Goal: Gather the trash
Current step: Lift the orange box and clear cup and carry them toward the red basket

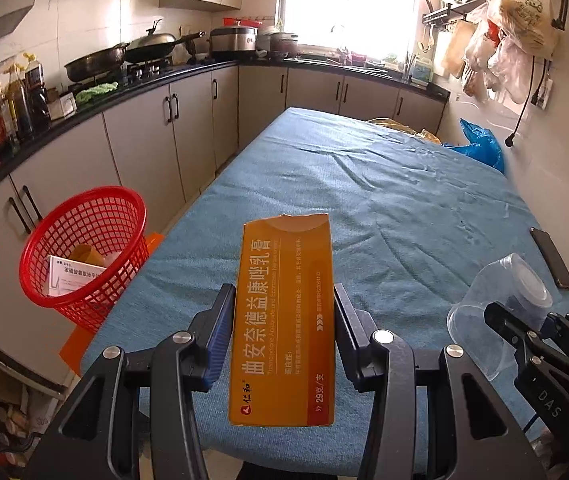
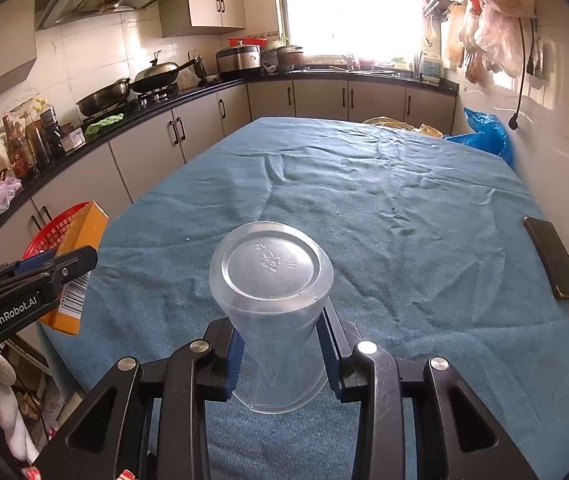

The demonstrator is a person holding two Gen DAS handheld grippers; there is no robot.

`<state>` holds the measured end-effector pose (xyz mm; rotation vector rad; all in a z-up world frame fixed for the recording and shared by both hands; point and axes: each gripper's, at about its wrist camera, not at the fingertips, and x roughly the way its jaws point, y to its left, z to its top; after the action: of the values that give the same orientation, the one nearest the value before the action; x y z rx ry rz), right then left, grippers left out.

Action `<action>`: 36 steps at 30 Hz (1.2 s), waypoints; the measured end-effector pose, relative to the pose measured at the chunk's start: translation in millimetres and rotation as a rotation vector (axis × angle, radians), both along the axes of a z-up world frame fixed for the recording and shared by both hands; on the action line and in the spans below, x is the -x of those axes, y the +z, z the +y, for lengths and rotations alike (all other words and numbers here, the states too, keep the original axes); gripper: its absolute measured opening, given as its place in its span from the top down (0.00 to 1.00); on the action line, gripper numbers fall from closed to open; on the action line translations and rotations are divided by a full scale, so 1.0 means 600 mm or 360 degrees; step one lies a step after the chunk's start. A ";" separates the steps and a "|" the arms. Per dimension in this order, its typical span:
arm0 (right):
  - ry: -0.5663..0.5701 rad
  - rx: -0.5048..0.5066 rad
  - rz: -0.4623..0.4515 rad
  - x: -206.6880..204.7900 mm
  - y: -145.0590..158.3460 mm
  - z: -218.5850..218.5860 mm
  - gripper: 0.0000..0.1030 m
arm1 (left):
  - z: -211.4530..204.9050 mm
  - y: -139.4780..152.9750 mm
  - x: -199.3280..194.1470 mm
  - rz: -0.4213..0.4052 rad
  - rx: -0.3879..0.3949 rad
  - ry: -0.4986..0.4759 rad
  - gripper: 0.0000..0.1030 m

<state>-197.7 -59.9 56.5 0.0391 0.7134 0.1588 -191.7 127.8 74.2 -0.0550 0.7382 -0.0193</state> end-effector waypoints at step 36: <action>0.0112 0.0024 0.0011 0.009 0.012 0.046 0.64 | 0.032 0.016 0.029 -0.0076 -0.0018 0.0079 0.56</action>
<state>-203.1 -32.3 63.8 -0.0001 0.7235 0.2209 -209.2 147.2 83.6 -0.0618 0.6888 0.0308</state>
